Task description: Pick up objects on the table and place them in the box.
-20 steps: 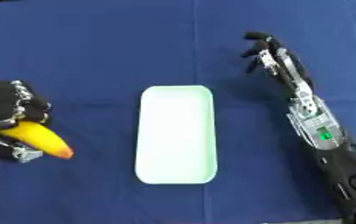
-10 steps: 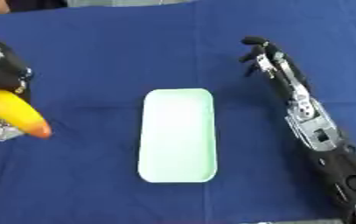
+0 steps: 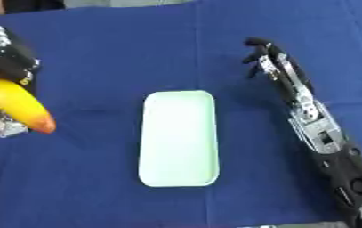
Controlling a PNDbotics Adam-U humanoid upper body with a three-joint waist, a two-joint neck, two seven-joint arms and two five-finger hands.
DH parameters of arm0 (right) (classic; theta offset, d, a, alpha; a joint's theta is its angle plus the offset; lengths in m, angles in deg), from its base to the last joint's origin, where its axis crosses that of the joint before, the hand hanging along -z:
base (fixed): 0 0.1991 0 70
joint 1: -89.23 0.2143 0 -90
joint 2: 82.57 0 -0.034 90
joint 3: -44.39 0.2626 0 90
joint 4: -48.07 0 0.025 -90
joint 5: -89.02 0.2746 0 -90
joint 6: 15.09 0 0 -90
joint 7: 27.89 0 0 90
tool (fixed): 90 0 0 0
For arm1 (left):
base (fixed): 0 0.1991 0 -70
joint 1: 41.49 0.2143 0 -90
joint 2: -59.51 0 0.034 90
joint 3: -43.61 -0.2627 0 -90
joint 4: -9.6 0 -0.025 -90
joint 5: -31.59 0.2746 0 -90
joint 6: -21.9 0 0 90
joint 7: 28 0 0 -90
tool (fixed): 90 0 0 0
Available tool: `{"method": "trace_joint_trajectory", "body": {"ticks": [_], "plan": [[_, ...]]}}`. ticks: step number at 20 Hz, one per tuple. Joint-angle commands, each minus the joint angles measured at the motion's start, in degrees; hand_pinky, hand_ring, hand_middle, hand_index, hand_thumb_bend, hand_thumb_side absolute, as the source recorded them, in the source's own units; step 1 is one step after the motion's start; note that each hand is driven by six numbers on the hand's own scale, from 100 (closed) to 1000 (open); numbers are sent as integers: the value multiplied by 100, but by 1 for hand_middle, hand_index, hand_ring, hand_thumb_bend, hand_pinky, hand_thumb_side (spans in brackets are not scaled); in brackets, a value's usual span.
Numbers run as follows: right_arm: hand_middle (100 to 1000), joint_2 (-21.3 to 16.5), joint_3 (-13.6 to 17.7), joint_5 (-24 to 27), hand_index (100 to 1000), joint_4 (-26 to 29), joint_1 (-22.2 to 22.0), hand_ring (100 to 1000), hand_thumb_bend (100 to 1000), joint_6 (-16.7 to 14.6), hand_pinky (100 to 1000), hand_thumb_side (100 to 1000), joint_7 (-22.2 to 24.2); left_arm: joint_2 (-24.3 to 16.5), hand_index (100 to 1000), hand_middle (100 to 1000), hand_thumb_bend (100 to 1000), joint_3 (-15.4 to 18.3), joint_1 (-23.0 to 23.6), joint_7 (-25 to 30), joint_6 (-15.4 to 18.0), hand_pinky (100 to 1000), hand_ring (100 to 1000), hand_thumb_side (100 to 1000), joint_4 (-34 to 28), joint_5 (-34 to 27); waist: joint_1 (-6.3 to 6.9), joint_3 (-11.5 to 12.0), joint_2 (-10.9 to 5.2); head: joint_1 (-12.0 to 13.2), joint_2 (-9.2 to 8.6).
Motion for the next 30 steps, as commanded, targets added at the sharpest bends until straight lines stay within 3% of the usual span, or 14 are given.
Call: {"method": "trace_joint_trajectory", "body": {"ticks": [1, 5, 10, 30], "plan": [[837, 35, -4, -3, 891, 43, 92, 671, 100, -14, 467, 844, 26, 555, 213, 100, 100, -236, -582, 450, -51, 100, 100, 321, 240, -201, -58, 17, -83, 43, -131], [836, 50, -2, 6, 891, 27, 144, 671, 100, -20, 467, 843, 19, 1360, 211, 100, 100, -454, -1280, 1036, -82, 100, 100, 336, 618, -361, -137, 23, -48, 64, -143], [837, 79, -14, 17, 890, 19, 161, 671, 100, -28, 468, 843, 29, 1930, 209, 100, 100, -541, -1684, 1472, -117, 100, 100, 347, 827, -630, -175, 26, -43, 77, -162], [837, 178, -54, 25, 891, 18, 267, 672, 100, -43, 468, 840, 78, 3235, 202, 100, 100, -982, -1947, 2826, -204, 100, 100, 352, 1038, -1146, -272, -42, 58, 139, -240]]}}
